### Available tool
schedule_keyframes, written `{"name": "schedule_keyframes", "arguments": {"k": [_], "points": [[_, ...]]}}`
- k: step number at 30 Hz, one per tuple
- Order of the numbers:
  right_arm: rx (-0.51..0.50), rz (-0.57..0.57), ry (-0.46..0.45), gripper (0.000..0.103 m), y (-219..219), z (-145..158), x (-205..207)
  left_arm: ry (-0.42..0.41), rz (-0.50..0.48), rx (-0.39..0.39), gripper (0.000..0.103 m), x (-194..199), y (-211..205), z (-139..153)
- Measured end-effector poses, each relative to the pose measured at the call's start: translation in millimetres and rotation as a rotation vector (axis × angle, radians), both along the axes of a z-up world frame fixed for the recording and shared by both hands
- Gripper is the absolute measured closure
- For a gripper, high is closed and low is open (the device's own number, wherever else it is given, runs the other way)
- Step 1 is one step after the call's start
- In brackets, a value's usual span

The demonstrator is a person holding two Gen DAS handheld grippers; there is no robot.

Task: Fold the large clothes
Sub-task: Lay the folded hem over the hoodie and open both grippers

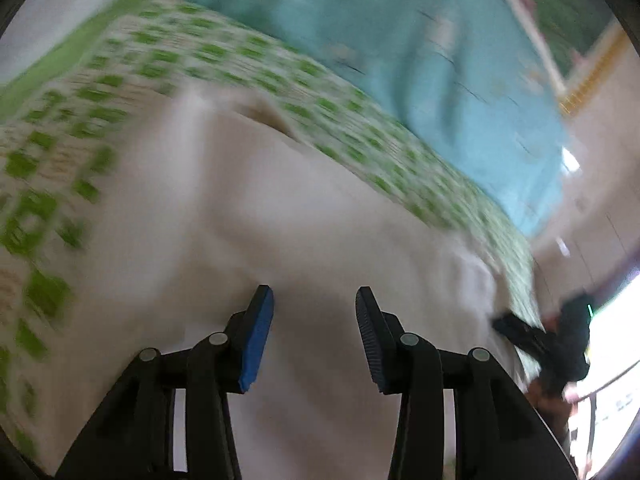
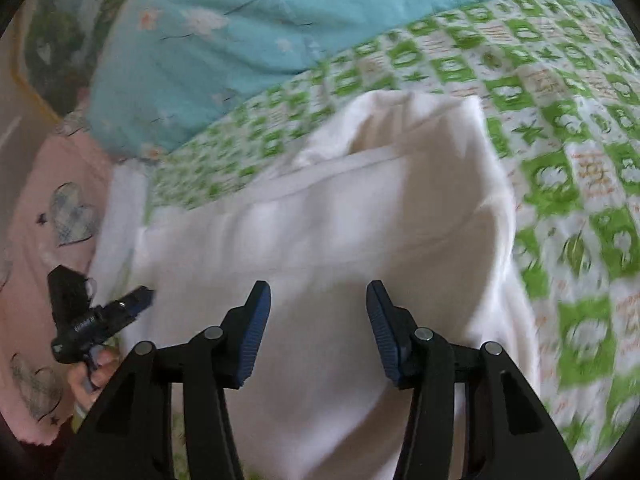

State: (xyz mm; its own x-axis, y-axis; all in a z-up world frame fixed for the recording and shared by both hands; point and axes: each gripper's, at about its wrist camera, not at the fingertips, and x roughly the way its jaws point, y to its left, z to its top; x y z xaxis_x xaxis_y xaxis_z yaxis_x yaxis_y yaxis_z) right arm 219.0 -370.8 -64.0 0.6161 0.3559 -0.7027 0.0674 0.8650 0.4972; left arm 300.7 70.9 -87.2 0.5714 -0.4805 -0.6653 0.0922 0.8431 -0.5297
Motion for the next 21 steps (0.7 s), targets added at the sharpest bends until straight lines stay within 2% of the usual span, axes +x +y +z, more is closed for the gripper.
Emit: {"name": "schedule_keyframes", "arguments": {"k": [2, 5, 6, 8, 9, 10, 12, 17, 19, 21], "points": [[0.015, -0.072, -0.004, 0.056, -16, -4, 8, 0.008, 0.083, 0.025, 0.073, 19, 22, -5], [0.054, -0.159, -0.018, 0.056, -33, -5, 14, 0.014, 0.105, 0.021, 0.092, 32, 37, -11], [0.056, -0.175, -0.020, 0.056, -36, -5, 13, 0.017, 0.116, 0.026, 0.096, 33, 41, -12], [0.090, -0.188, -0.028, 0.056, -36, 2, 8, 0.024, 0.125, 0.009, 0.096, 26, 47, -10], [0.106, -0.184, -0.033, 0.056, -36, 6, 1, 0.022, 0.128, 0.012, 0.092, 20, 46, -6], [0.124, -0.168, -0.046, 0.055, -32, 11, -8, 0.018, 0.126, 0.016, 0.082, 11, 46, -2], [0.139, -0.144, -0.062, 0.054, -22, 18, -18, -0.006, 0.120, 0.003, 0.069, -16, 49, 7], [0.165, -0.069, -0.069, 0.054, 27, 22, -40, -0.017, 0.080, -0.101, 0.059, -86, 42, 16], [0.181, -0.036, -0.068, 0.054, 44, 20, -52, -0.014, 0.063, -0.121, 0.053, -114, 36, 15], [0.196, -0.012, -0.065, 0.054, 56, 15, -62, -0.003, 0.052, -0.135, 0.051, -140, 34, 10]]}}
